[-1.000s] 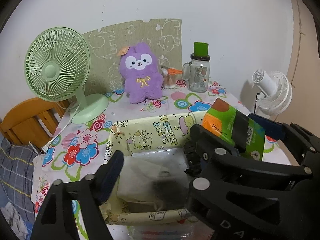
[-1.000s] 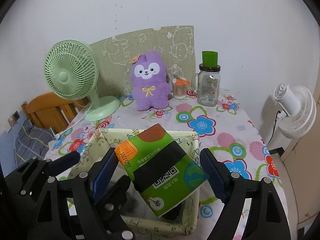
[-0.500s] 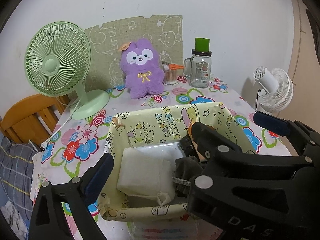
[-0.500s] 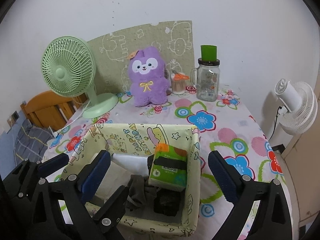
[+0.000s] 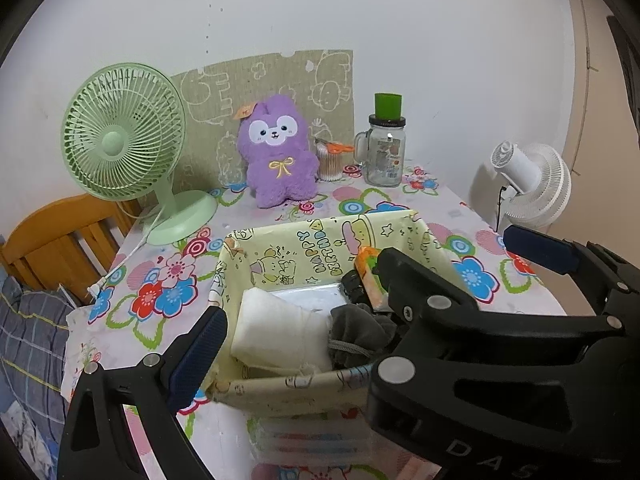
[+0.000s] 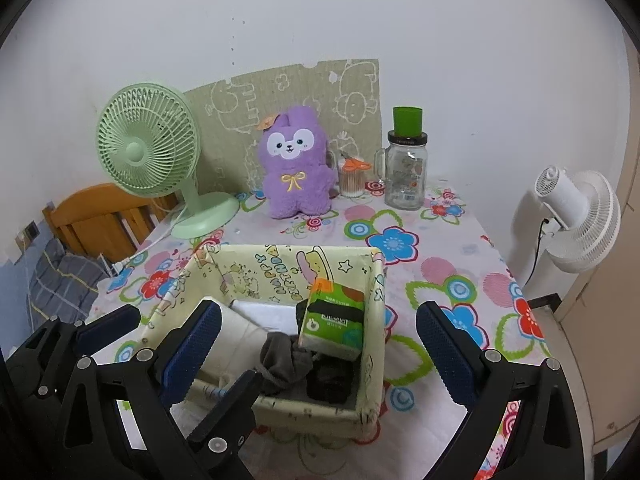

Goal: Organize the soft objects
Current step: 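Lower the sock and tissue pack into the box and open both tools, then withdraw both open tools from the box toward the remaining items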

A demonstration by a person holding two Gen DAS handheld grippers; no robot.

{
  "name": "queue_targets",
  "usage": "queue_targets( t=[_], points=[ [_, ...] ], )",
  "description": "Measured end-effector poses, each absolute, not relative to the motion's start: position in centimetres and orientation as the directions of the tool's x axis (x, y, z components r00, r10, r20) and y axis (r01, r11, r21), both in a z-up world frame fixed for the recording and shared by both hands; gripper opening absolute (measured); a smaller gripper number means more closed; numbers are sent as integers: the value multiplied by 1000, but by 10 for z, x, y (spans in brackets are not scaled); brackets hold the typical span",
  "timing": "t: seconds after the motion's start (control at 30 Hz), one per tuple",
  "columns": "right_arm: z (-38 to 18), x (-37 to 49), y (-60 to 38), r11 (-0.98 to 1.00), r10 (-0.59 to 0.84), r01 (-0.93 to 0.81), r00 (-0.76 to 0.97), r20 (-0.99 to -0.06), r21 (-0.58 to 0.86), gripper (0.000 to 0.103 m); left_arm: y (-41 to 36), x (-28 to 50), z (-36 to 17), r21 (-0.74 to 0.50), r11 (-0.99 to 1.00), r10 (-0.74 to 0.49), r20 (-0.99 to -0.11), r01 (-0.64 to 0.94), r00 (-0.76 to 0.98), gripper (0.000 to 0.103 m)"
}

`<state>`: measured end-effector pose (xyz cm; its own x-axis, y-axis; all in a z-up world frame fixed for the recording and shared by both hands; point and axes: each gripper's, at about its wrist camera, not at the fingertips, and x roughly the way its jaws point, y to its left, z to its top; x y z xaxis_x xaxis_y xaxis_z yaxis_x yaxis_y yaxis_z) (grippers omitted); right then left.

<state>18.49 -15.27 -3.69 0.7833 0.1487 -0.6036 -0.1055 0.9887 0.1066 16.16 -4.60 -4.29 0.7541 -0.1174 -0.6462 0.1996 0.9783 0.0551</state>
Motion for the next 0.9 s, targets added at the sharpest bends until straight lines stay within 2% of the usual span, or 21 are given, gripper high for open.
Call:
queue_targets(
  t=[0.9],
  points=[
    [-24, 114, -154, 992, 130, -100, 808, -575, 82, 99, -52, 97, -33, 41, 975, -148, -609, 217, 779, 100]
  ],
)
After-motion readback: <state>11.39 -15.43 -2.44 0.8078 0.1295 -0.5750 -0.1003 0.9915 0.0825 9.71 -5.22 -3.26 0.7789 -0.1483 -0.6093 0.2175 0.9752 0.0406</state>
